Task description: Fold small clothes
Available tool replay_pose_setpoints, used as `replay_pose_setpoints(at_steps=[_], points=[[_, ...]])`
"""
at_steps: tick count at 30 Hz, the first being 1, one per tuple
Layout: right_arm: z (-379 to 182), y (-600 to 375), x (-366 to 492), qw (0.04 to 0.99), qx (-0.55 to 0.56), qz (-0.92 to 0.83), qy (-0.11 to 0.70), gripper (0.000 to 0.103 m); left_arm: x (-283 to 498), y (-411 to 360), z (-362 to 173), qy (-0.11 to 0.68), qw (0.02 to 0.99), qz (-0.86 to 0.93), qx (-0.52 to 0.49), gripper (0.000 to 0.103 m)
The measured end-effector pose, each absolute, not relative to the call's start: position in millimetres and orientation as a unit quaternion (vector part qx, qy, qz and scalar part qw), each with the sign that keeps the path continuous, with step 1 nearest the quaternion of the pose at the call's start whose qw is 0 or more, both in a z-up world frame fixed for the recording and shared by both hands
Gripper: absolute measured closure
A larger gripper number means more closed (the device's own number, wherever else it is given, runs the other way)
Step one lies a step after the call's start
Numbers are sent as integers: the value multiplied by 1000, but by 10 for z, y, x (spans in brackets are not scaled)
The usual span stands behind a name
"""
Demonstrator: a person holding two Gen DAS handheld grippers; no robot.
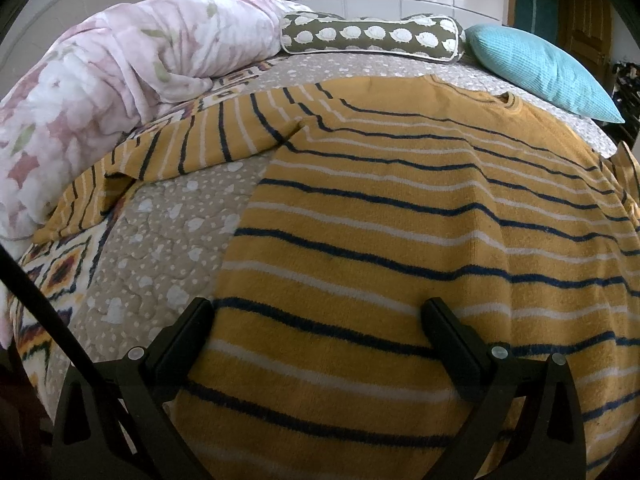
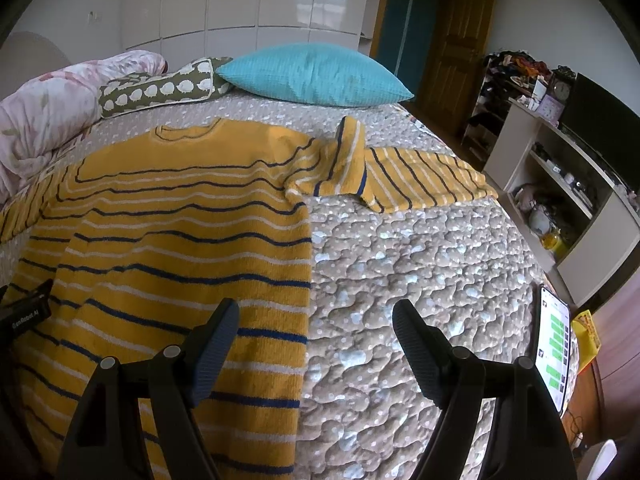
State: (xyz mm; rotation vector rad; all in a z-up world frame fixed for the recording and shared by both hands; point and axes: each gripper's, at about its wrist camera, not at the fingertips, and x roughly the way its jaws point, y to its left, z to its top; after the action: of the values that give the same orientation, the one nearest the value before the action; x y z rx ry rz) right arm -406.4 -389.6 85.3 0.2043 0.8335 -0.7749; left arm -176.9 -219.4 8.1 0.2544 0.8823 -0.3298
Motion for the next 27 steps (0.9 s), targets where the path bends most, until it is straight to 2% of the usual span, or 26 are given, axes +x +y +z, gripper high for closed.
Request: replay_pose_setpoints(at_steps=[5,12,15,19,26,27], points=[[852,-3855,-4072,839,95,-361,396,20,-1814,-2203,78,427,884,-146,124,0],[851,-3807,-4189,849,126,-329,394,20,-1933,-1972,172,486,857,-150,77,0],[816,-3847,-4301,850,145,-319,393,20,-2203,-1773,337,476,860,-177,45,1],[702,-3905,-4513,849,167,-303,400,25,-2503,-1591,581,441,875,-190,60,1],[379,-3697,-4824,843,206,-255,426,26,-2782,-1280,854,408,889,-201,55,1],[383,-3658,-4827,846,199,-253,425,33,-2805,-1254,878,409,888,-205,48,1]])
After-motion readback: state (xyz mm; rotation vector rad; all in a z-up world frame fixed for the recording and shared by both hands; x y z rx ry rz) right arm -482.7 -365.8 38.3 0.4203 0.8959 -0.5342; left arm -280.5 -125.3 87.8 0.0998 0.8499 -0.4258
